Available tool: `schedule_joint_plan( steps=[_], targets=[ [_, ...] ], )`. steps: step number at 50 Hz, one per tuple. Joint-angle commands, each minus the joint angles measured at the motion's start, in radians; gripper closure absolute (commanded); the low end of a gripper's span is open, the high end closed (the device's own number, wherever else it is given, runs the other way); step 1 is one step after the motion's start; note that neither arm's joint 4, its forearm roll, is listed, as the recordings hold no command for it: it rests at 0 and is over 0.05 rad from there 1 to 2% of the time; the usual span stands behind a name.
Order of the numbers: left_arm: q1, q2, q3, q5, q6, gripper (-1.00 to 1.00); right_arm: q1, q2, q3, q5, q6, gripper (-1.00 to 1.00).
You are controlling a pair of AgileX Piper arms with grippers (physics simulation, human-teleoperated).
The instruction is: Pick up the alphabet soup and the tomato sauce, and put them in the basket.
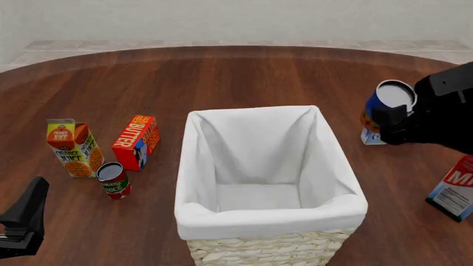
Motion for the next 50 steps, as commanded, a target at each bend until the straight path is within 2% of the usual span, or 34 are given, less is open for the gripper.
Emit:
schedule_joint_plan(
  steps=[1,5,7,11,12,14,17,27,29,32,50],
  targets=[
    [0.001,0.005,-0.001,-0.004,0.001,-1.00,0.021,-0.010,-0.070,0.036,0.002,1.00],
    [0.002,0.008,-0.002,-0.007,0.001,-1.00,0.030,-0.003,-0.091,0.042,-0.003,1.00],
    [0.002,0.004,-0.002,-0.004,0.001,-1.00,0.059,0.003,-0.109,0.056,0.014,1.00],
    [0.002,0.002,-0.002,-0.003,-0.001,-1.00,0.079,0.031,-0.149,0.069,0.000,1.00],
    [0.002,0.001,-0.002,-0.003,-0.001,-1.00,0.081,0.037,-0.155,0.066,-0.020,1.00],
    [0.002,0.000,-0.002,-0.003,-0.002,-1.00,0.094,0.064,-0.195,0.080,0.009,1.00],
    [0.002,0.000,-0.002,-0.003,-0.002,-1.00,0.106,0.072,-0.211,0.081,-0.007,1.00],
    [0.001,0.000,-0.001,-0.002,-0.001,-1.00,0.151,0.082,-0.284,0.122,-0.004,1.00],
    [0.001,0.000,-0.001,-0.002,-0.001,-1.00,0.165,0.084,-0.298,0.136,0.010,1.00],
    [0.001,0.001,0.000,-0.002,0.000,-1.00,0.183,0.081,-0.304,0.142,-0.009,1.00],
    [0.002,0.000,0.000,-0.001,0.002,-1.00,0.291,0.045,-0.295,0.187,-0.017,1.00]
  ],
)
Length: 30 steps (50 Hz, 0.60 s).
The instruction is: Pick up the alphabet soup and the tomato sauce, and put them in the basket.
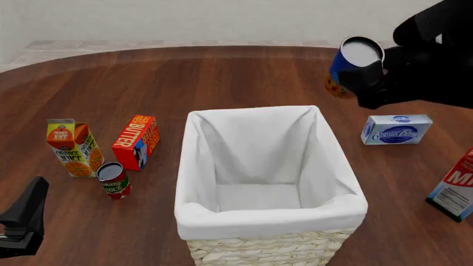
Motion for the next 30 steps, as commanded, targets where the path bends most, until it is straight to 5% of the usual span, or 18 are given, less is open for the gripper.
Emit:
schedule_joint_plan(
  steps=[1,30],
  targets=[
    [0.001,0.000,0.000,0.000,0.000,-1.00,0.066,-0.019,-0.025,0.032,0.012,1.00],
    [0.003,0.000,-0.001,-0.003,-0.007,-1.00,0.234,0.033,-0.036,0.071,0.037,1.00]
  ],
)
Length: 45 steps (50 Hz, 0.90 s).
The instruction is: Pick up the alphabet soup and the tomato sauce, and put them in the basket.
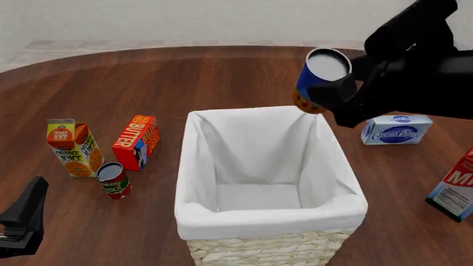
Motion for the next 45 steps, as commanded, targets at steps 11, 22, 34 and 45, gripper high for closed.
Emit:
schedule_joint_plan(
  steps=[11,22,34,45],
  targets=[
    [0.001,0.002,0.000,-0.001,-0.001,-1.00,0.060,0.050,0.016,-0.021,0.023,1.00],
    [0.001,0.001,0.001,0.002,0.001,-1.00,0.067,0.062,0.026,-0.015,0.009,1.00],
    [0.002,-0.001,0.001,0.003,0.000,-1.00,0.083,0.068,0.051,-0.021,0.012,1.00],
    [0.003,0.000,0.001,0.003,-0.001,-1.00,0.103,0.064,0.086,-0.019,0.014,1.00]
  ],
)
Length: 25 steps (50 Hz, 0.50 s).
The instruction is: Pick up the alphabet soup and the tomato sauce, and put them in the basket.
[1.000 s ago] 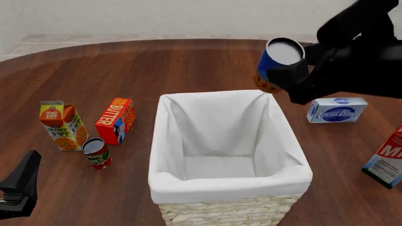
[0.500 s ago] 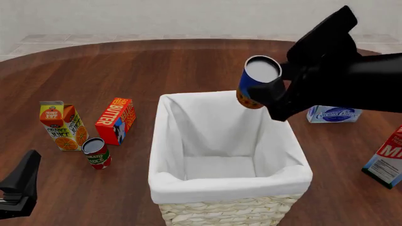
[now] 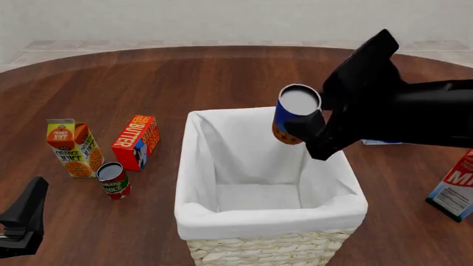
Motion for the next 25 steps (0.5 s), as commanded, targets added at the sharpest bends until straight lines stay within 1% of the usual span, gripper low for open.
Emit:
schedule_joint_plan(
  steps=[1,13,19,25],
  targets=[
    [0.001,0.000,0.000,0.000,-0.001,-1.00,0.016,-0.006,0.024,-0.002,0.020,1.00],
    [0.001,0.011,-0.001,-0.010,-0.002,-1.00,0.044,-0.036,0.075,0.011,0.029,1.00],
    [0.001,0.006,-0.002,-0.007,0.001,-1.00,0.049,-0.036,0.076,0.029,0.009,1.00],
    [0.001,0.001,-0.001,-0.003,-0.001,-1.00,0.044,-0.009,0.062,0.028,-0.008,1.00]
  ],
)
